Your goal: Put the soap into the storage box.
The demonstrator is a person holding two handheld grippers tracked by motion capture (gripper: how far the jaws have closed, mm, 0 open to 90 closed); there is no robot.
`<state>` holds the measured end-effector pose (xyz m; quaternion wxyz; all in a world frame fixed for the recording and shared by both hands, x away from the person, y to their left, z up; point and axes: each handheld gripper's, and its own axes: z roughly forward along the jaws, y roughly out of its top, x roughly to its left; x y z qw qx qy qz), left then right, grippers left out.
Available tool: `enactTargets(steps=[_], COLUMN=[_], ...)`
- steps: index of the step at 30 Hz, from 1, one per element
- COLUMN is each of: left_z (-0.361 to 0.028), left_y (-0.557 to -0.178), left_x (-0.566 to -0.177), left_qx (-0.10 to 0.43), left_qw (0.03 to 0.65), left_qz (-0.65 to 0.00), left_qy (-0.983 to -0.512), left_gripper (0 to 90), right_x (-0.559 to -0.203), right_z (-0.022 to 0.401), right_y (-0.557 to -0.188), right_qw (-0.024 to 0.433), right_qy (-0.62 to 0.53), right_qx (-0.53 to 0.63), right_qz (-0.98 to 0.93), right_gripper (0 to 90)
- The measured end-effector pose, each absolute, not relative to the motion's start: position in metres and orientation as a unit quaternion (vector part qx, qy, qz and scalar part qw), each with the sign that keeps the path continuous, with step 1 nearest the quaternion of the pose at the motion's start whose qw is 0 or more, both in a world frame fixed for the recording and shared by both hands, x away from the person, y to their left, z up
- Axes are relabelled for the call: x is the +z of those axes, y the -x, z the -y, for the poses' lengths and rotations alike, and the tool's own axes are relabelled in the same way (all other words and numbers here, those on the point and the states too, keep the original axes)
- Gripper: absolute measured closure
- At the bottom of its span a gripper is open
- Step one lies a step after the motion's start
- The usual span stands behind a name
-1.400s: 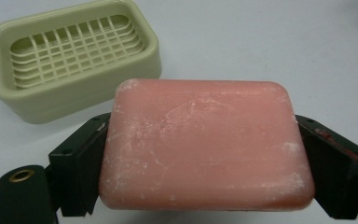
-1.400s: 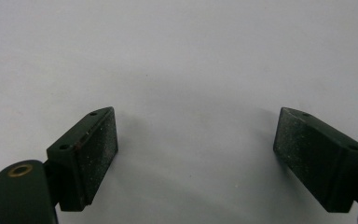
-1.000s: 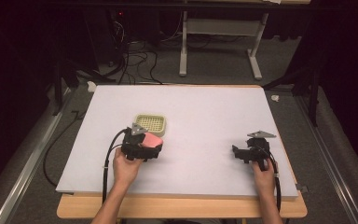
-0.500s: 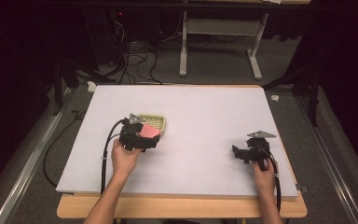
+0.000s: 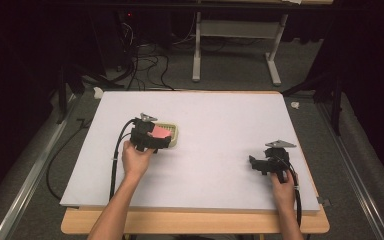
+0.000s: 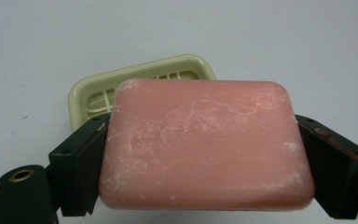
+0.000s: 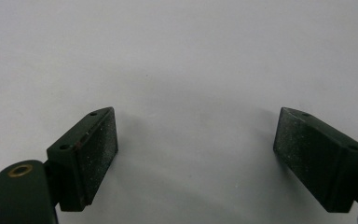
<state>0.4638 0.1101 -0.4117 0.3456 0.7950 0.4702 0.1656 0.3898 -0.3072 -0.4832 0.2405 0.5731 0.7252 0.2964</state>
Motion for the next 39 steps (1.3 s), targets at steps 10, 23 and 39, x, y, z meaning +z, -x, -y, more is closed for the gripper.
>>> enactTargets(steps=[10,23,39], left_z=[-0.112,-0.107,-0.096], left_y=[-0.481,-0.491,-0.500], left_x=[-0.425,-0.434,-0.440], left_qx=[0.141,0.146,0.157], left_qw=[0.346,0.326,0.300], left_qz=[-0.506,-0.519,-0.518], left_qy=[-0.777,-0.776,-0.785], left_gripper=[13.9,13.9,13.9], right_x=[-0.483,-0.483,-0.483], right_z=[0.307,0.307,0.307], right_y=[-0.390,-0.390,-0.390], right_qw=[0.242,0.242,0.242], right_qy=[-0.572,-0.572,-0.572], right_qx=[0.295,0.295,0.295], right_qz=[-0.726,-0.726,-0.726], right_gripper=[14.1,14.2,14.2])
